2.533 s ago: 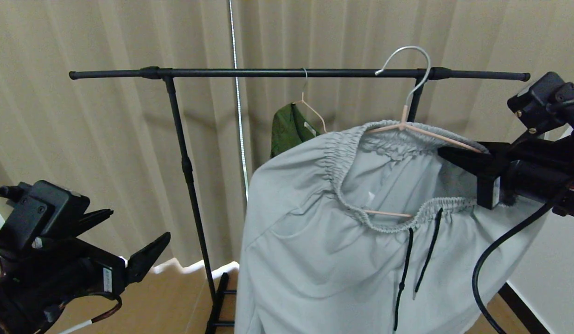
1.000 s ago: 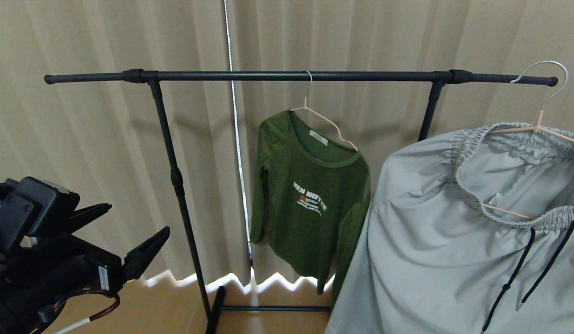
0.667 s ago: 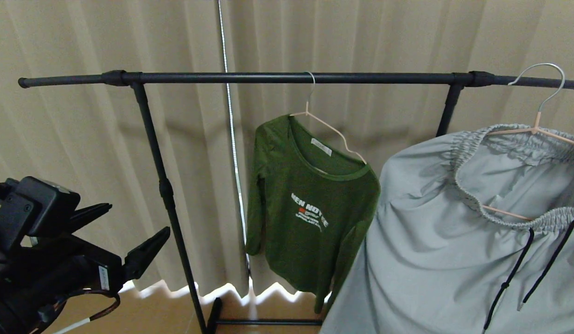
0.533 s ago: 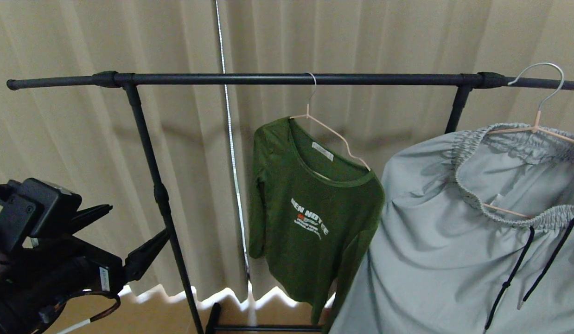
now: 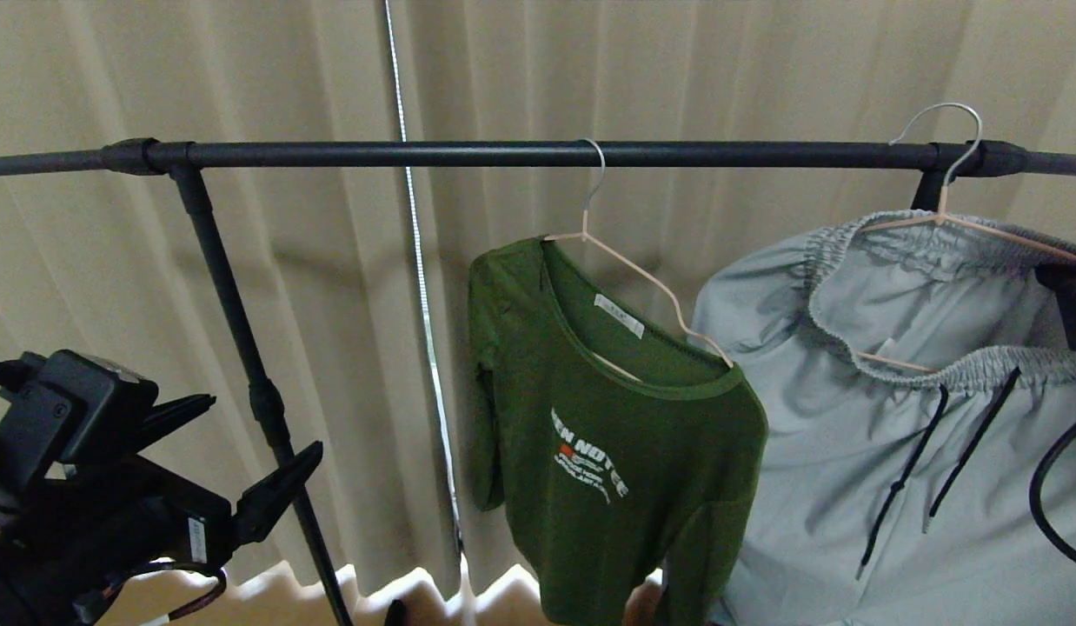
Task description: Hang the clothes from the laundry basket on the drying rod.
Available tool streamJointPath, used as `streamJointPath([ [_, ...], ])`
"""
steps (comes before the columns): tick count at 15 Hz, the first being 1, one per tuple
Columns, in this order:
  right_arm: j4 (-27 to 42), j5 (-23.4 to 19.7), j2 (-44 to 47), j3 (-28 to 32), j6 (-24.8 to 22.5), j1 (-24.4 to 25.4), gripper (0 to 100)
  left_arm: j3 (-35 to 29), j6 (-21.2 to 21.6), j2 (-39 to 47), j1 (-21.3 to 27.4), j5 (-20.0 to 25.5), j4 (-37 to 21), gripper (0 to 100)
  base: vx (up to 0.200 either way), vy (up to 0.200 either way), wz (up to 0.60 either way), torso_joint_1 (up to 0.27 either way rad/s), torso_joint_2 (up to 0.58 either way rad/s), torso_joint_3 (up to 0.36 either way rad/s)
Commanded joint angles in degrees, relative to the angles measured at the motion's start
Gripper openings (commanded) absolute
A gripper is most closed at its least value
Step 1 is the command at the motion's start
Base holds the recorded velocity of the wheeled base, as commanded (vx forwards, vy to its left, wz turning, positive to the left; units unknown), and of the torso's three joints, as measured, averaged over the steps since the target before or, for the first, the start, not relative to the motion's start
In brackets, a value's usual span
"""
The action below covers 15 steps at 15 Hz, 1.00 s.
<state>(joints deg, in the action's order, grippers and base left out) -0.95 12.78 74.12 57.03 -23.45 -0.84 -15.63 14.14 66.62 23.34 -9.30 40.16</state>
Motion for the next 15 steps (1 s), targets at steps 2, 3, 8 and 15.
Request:
streamJointPath([
  [2, -0.1, 5.68, 7.44, 5.73, -0.01, 4.88, 0, 0.86, -0.43, -3.08, 0.03, -0.1, -0.08, 100, 0.0, 0.0, 0.0, 0.0, 0.0, 0.0],
  [3, -0.1, 7.88, 9.38, 6.96, -0.01, 6.03, 0, 1.3, -0.52, -4.13, -0.23, -0.19, -0.08, 100, 0.0, 0.0, 0.0, 0.0, 0.0, 0.0],
  [8, -0.1, 13.86, 12.45, 7.48, -0.1, 9.45, 0, 2.36, -9.22, -5.19, -0.58, -0.01, -0.25, 100, 0.0, 0.0, 0.0, 0.0, 0.0, 0.0],
  [15, 0.07, 14.65, 11.93, 6.25, -0.1, 12.71, 0, 0.6, -11.15, -3.96, -2.69, -0.01, -0.17, 100, 0.0, 0.0, 0.0, 0.0, 0.0, 0.0],
])
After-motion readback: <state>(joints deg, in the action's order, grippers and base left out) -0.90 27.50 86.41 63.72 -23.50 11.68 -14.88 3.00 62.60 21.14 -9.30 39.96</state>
